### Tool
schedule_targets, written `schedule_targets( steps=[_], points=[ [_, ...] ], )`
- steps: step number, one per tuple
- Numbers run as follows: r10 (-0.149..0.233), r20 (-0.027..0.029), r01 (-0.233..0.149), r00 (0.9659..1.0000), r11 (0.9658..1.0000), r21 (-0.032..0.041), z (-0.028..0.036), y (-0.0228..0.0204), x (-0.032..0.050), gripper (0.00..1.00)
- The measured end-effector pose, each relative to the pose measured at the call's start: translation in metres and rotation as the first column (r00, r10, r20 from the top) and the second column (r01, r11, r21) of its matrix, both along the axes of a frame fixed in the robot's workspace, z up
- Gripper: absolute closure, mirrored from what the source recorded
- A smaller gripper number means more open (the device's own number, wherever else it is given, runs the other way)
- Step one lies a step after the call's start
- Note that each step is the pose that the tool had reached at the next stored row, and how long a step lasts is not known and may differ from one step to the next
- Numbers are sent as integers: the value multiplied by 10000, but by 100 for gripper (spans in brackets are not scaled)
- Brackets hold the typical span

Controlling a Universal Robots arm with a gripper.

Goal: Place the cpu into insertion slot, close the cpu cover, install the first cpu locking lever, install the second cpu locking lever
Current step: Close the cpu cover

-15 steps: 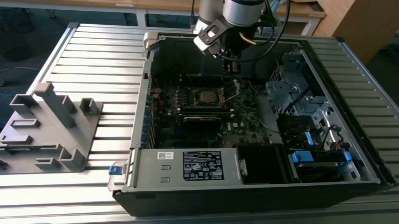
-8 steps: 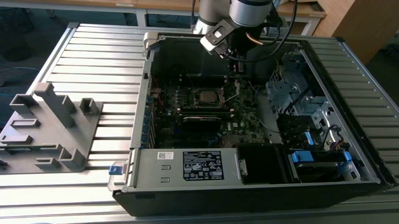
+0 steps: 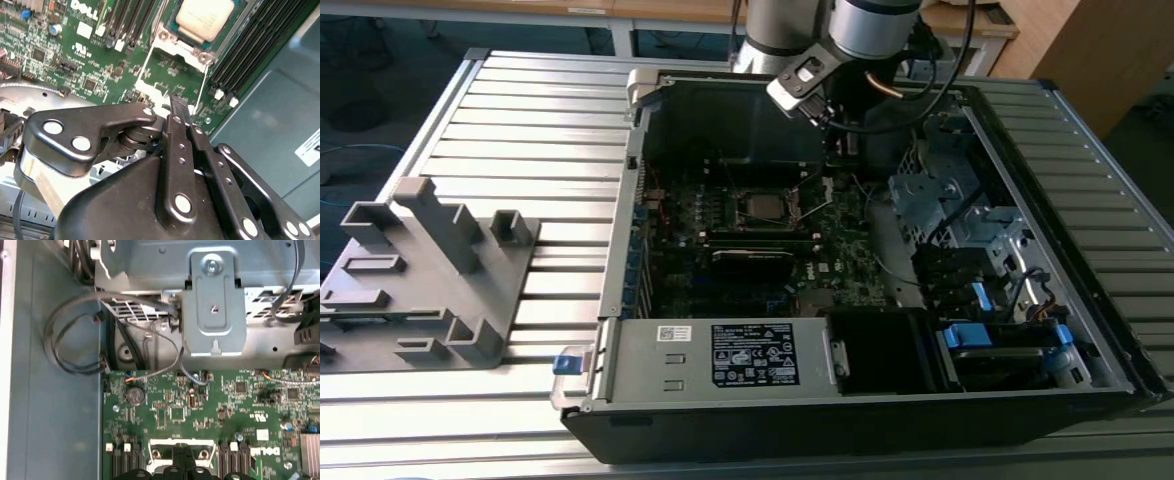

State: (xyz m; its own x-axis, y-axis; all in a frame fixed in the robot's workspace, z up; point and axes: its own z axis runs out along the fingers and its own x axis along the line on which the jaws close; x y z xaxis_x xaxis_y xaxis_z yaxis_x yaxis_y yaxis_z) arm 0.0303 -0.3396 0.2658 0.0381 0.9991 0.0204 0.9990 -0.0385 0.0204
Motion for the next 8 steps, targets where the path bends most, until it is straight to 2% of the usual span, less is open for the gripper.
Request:
schedule_targets(
  steps=[8],
  points=[
    [0, 0, 0, 10000, 10000, 0, -5, 0, 134, 89]
  ],
)
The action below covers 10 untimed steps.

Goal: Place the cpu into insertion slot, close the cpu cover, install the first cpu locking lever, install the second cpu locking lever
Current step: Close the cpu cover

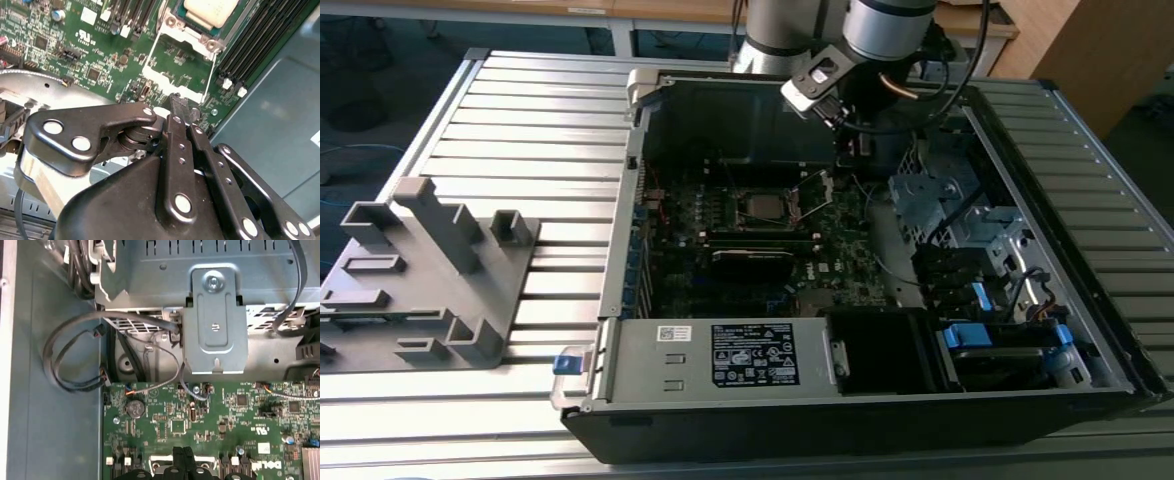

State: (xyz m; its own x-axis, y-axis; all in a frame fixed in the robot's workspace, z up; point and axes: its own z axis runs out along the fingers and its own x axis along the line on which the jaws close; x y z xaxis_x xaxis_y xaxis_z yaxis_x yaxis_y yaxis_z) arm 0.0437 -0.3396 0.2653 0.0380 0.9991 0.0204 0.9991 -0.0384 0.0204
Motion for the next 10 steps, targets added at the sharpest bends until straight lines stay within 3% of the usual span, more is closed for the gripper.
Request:
schedule_targets(
  steps=[5, 10],
  points=[
    [0, 0, 0, 10000, 10000, -1, -1, 1, 58, 89],
    [0, 0, 0, 10000, 10000, 0, -2, 1, 60, 89]
  ],
)
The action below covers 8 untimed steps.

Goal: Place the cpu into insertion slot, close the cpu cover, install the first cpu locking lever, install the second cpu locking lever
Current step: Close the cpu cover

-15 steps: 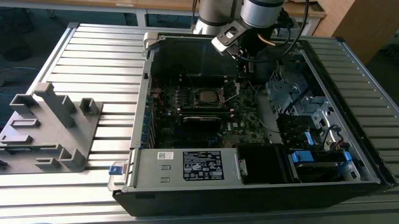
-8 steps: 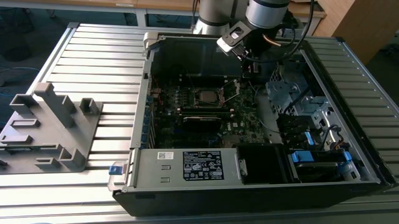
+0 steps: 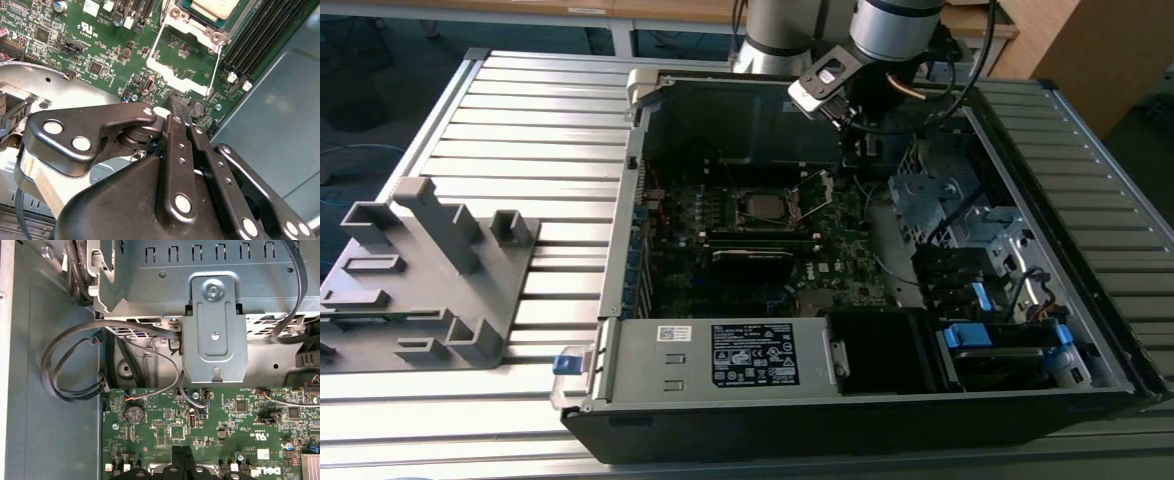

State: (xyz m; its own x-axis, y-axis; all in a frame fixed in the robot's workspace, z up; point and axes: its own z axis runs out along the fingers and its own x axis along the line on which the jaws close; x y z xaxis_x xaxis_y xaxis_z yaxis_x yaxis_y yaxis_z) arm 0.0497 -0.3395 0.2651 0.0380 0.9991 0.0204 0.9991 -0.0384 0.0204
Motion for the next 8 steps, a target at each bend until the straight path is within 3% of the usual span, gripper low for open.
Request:
schedule_targets(
  steps=[8],
  points=[
    [0, -33, 0, 10000, 10000, 0, -13, 2, 72, 89]
  ],
)
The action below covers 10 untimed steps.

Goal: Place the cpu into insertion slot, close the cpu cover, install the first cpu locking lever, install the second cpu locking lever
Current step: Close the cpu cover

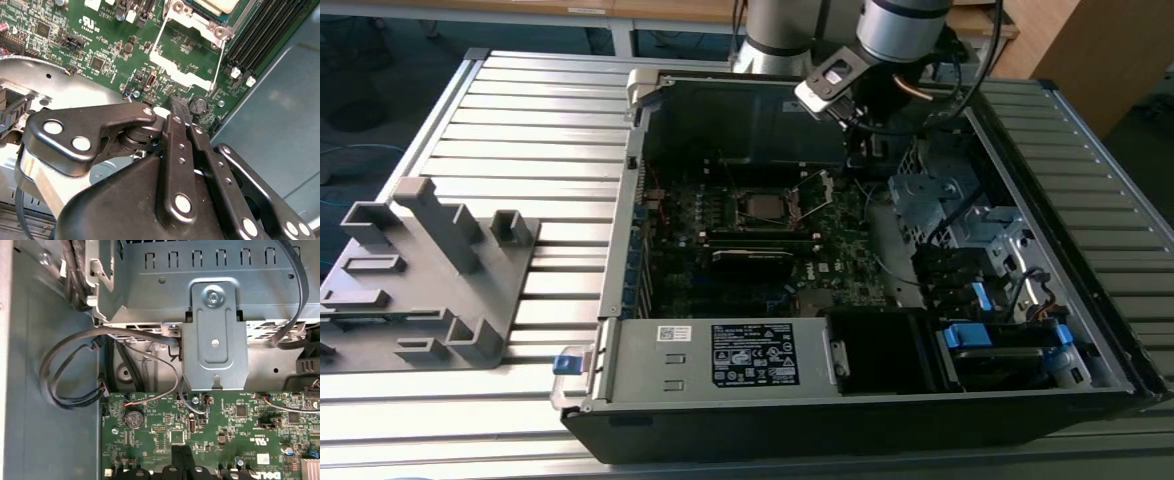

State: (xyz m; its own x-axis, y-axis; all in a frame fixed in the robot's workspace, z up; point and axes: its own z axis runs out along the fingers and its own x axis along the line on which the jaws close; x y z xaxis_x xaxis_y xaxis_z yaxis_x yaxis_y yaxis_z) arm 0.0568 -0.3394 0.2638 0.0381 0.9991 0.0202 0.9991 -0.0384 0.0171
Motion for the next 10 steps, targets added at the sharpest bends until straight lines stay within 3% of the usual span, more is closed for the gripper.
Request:
schedule_targets(
  steps=[10],
  points=[
    [-1, 0, 1, 10000, 10000, -9, -145, 0, 7, 89]
  ],
)
